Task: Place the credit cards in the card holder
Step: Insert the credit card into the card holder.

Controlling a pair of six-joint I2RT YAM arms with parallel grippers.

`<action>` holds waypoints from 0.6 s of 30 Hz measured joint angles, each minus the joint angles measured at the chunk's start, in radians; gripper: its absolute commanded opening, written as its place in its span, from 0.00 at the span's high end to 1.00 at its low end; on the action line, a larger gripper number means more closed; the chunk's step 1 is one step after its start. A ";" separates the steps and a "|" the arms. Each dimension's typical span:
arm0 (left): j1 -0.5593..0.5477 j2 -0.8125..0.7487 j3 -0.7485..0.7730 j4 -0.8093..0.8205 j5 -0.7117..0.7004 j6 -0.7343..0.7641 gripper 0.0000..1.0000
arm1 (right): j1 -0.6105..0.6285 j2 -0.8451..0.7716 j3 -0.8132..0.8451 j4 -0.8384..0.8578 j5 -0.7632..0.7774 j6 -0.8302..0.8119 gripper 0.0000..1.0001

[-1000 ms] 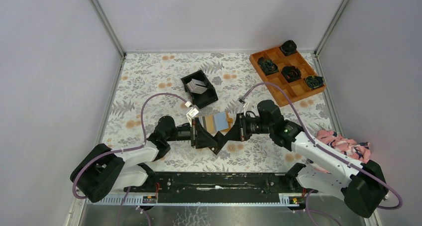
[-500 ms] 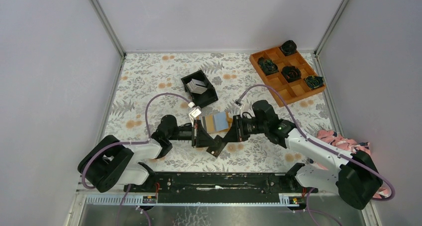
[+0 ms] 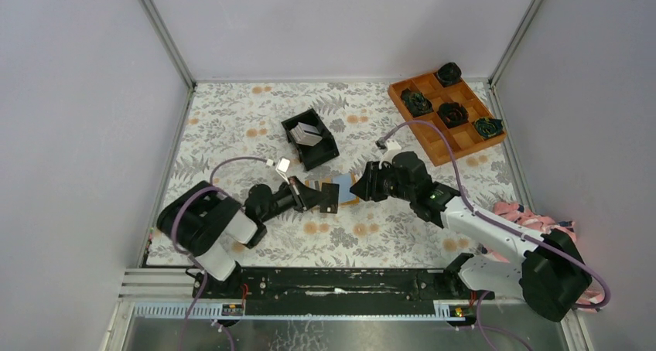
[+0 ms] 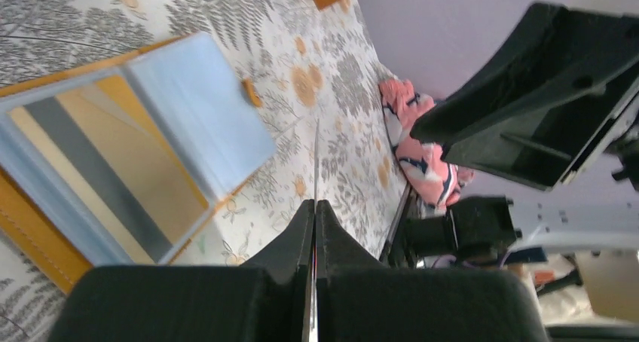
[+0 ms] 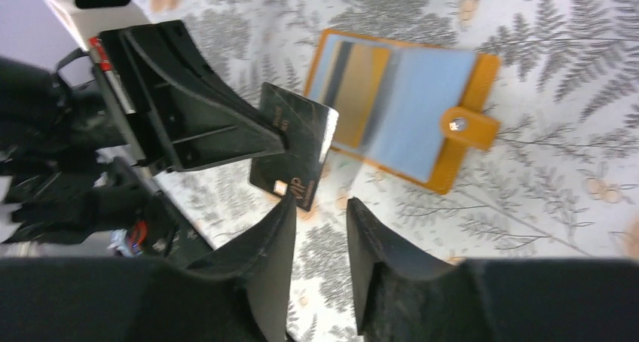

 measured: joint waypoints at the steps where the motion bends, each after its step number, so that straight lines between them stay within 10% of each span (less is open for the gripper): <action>1: 0.000 0.053 0.008 0.043 -0.024 -0.033 1.00 | 0.000 0.021 0.004 0.005 0.027 -0.010 0.68; 18: 0.000 0.275 0.069 0.206 -0.268 -0.221 1.00 | -0.003 0.354 0.146 0.082 0.147 -0.097 0.80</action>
